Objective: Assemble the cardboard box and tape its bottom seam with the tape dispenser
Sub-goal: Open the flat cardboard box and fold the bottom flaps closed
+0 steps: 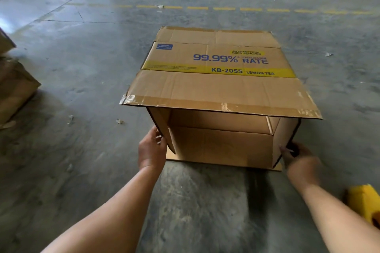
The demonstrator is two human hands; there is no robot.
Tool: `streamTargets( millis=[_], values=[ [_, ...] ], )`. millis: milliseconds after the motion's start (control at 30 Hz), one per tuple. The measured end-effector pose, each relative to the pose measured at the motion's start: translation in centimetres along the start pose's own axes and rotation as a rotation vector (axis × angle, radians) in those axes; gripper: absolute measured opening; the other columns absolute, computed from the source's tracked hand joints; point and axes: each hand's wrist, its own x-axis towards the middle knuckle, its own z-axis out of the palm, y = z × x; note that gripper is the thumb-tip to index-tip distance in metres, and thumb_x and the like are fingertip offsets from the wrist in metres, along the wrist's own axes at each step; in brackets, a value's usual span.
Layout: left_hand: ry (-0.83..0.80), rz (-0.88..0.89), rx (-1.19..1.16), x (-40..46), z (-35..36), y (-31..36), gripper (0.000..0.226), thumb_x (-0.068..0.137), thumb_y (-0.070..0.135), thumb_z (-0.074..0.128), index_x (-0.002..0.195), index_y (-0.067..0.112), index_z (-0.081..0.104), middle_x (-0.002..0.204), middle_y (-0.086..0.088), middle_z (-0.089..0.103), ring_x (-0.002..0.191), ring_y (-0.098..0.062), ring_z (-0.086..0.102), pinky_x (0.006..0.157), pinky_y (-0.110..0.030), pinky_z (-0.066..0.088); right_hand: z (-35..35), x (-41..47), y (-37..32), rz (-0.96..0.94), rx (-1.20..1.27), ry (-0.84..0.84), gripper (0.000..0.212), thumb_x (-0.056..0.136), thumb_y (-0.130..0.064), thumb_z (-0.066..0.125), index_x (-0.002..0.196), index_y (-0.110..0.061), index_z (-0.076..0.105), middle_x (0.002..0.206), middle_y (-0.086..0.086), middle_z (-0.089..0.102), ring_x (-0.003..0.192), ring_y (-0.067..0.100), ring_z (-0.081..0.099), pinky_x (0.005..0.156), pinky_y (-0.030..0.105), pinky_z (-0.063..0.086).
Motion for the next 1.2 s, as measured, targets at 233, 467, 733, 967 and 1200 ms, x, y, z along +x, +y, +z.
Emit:
streamTargets(
  millis=[233,467,733,967,1200],
  values=[
    [0.119,0.083,0.051,3.2,-2.8,2.1,0.020,0.088,0.011,0.058,0.101,0.019,0.070,0.098,-0.002,0.072,0.084,-0.023,0.069,0.076,-0.034,0.056,-2.9,1.6,-3.7,-0.140,-0.108,0.118,0.055,0.082,-0.038,0.048,0.109,0.005,0.070,0.103,0.031,0.070,0.096,0.047,0.065,0.070,0.035,0.039],
    [0.121,0.345,0.311,8.4,-8.0,12.8,0.028,0.094,0.015,0.052,0.117,0.014,0.068,0.110,-0.015,0.072,0.093,-0.037,0.064,0.067,-0.032,0.039,-8.1,7.4,-12.8,-0.361,-0.139,0.356,0.033,0.094,-0.029,0.056,0.083,-0.001,0.071,0.076,0.024,0.065,0.075,0.041,0.062,0.059,0.033,0.033],
    [-0.002,0.478,0.427,12.8,-13.3,23.9,0.034,0.090,0.016,0.052,0.079,-0.009,0.070,0.073,-0.025,0.065,0.070,-0.042,0.062,0.060,-0.040,0.046,-14.2,11.2,-23.5,-0.486,-0.462,0.230,0.037,0.088,-0.023,0.056,0.060,-0.001,0.057,0.059,0.021,0.054,0.064,0.042,0.054,0.053,0.033,0.035],
    [-0.153,0.401,0.516,13.2,-15.8,25.3,0.021,0.089,0.011,0.062,0.085,-0.002,0.077,0.079,-0.020,0.073,0.076,-0.035,0.069,0.070,-0.041,0.055,-16.1,11.9,-26.4,-0.365,-0.599,0.079,0.046,0.088,-0.024,0.058,0.048,-0.003,0.053,0.047,0.019,0.050,0.051,0.033,0.051,0.046,0.027,0.031],
    [-0.190,0.263,0.270,13.5,-14.5,25.5,0.022,0.088,0.008,0.060,0.073,-0.004,0.072,0.054,-0.010,0.063,0.041,-0.014,0.061,0.039,-0.020,0.046,-14.8,12.8,-24.5,-0.326,-0.674,-0.008,0.033,0.083,-0.026,0.060,0.070,0.001,0.072,0.071,0.020,0.071,0.070,0.035,0.067,0.058,0.031,0.050]
  ],
)
